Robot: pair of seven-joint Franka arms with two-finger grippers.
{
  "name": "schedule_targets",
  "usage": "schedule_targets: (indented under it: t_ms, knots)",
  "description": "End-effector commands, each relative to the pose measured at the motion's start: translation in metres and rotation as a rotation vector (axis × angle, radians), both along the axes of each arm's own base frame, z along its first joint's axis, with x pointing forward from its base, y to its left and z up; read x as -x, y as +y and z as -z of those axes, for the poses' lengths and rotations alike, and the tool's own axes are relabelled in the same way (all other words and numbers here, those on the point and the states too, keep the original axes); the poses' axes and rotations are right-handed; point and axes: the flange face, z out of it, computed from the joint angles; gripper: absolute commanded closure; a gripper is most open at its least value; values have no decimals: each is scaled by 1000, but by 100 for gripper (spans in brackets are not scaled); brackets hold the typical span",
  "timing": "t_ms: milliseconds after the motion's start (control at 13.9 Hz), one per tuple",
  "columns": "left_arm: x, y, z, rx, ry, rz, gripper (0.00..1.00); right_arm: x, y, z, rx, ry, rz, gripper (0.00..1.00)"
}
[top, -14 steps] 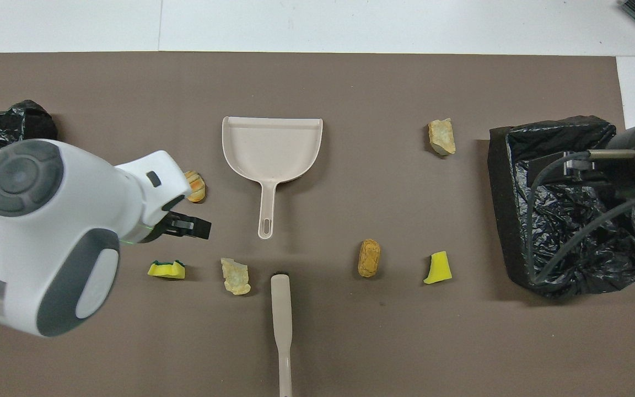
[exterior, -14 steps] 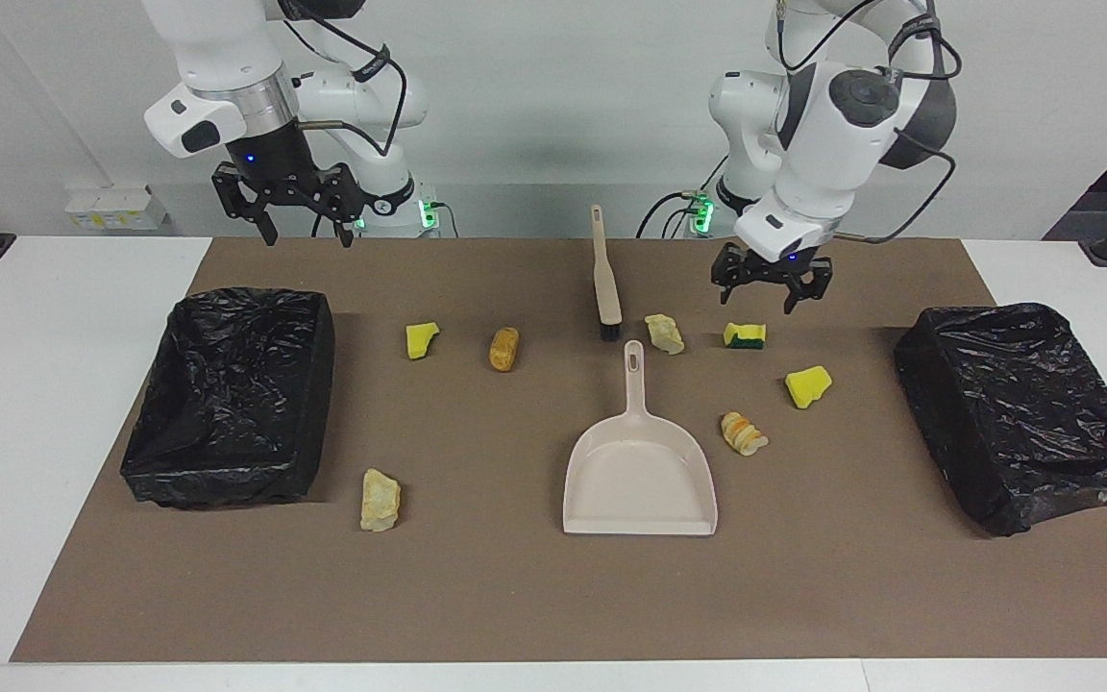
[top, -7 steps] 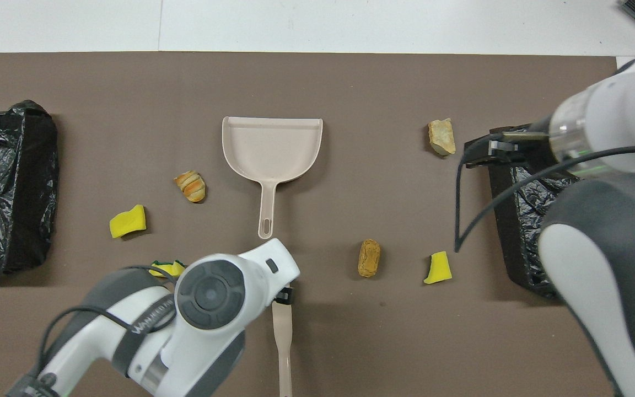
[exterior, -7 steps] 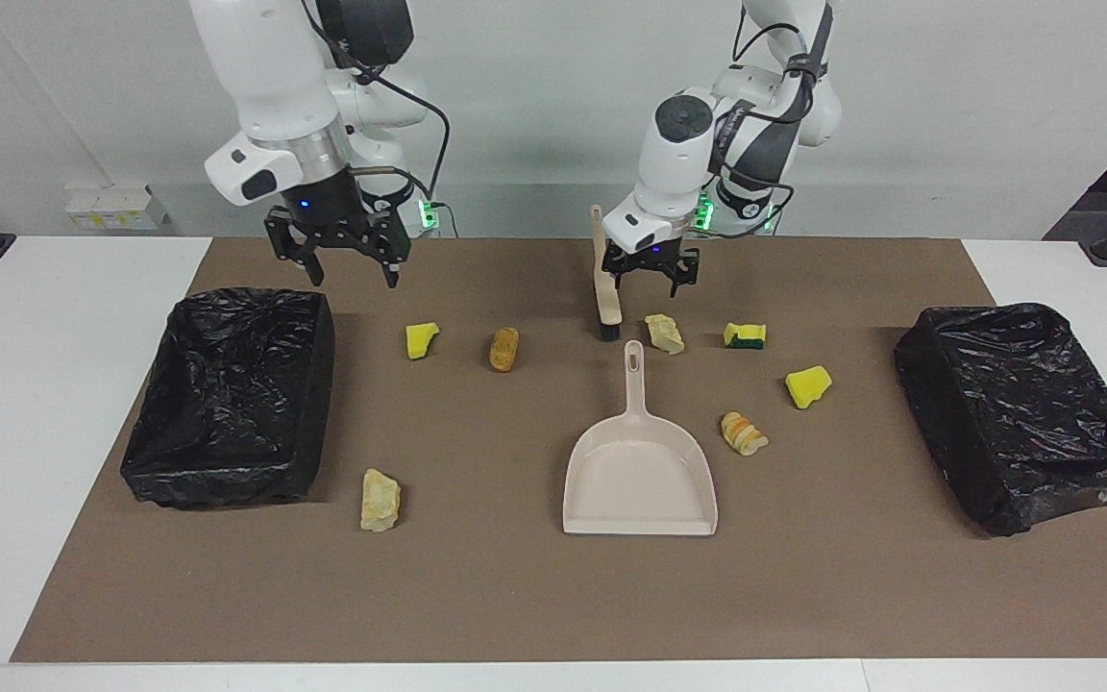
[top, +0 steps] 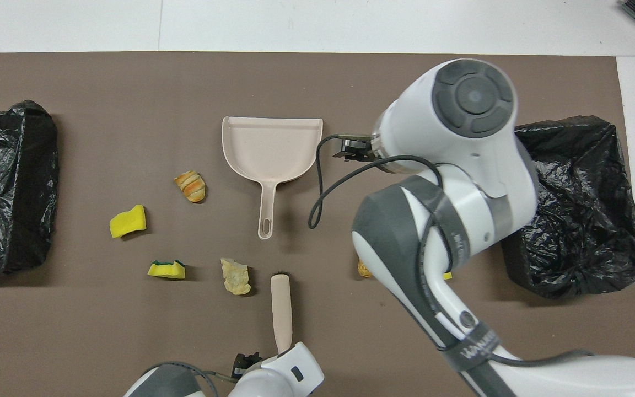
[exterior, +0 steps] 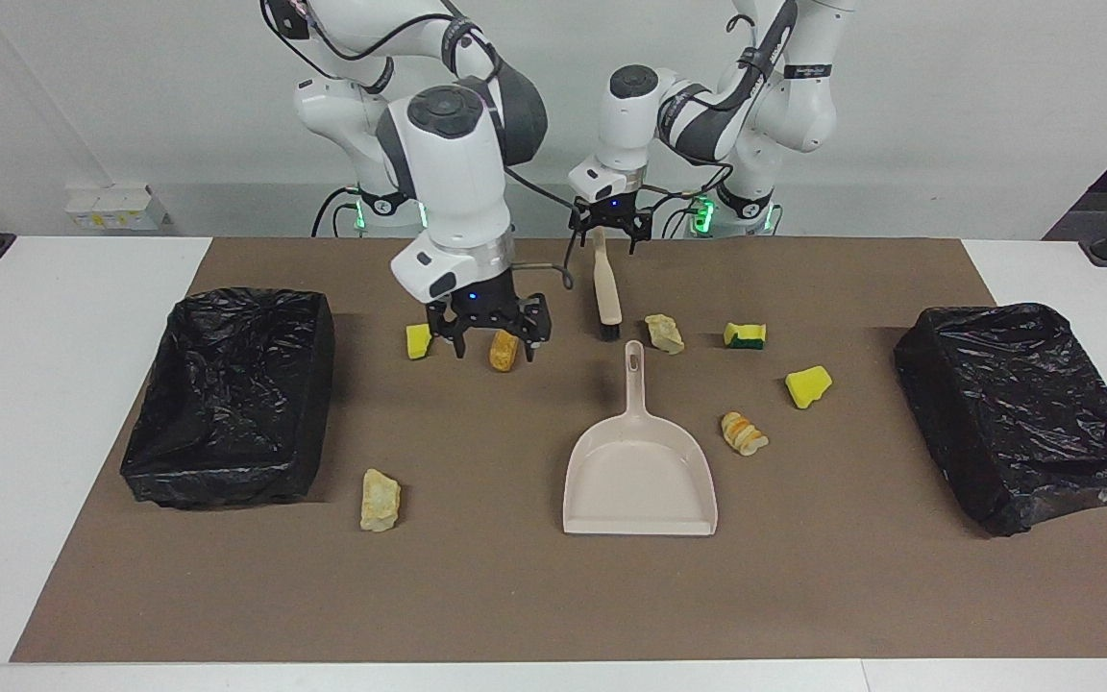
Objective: Sweep and dump trash in bin
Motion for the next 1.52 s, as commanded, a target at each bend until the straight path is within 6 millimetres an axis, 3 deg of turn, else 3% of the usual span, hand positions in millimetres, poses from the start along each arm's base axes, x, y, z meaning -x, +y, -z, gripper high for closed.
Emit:
schedule_targets:
  t_ms: [0,72,144,289,433,577,722,794,938,1011,1227,1371,1444]
  knots:
    - [26,3,11,43,-12,-46,0,-18,47,16,-9,-11,13,0]
    - [28,2,11,45,-12,-56,6,-17,67,28,-1,-9,21,0]
    - [29,1,11,46,-13,-53,18,-12,89,43,15,-11,25,0]
    - [28,1,12,43,-12,-55,55,3,136,80,22,-32,25,0]
    - [28,2,12,38,-9,-56,84,12,160,103,13,-37,-2,0]
    - [29,3,12,28,-3,-69,97,23,179,124,45,-43,-45,0]
    - [30,4,13,4,11,-80,100,34,193,136,55,-56,-83,0]
    - [29,4,13,2,13,-83,100,35,193,134,50,-56,-83,0]
    - [26,7,9,-24,29,-94,100,34,187,150,35,-51,-76,0]
    - [23,9,1,-34,37,-102,100,37,187,148,24,-57,-79,4]
    - [0,35,-16,-66,50,-167,100,41,185,154,30,-44,-78,13]
    - [-7,47,-15,-110,65,-184,100,49,185,154,35,-33,-82,29]
    - [-9,53,-17,-126,66,-190,100,49,183,155,37,-28,-76,51]
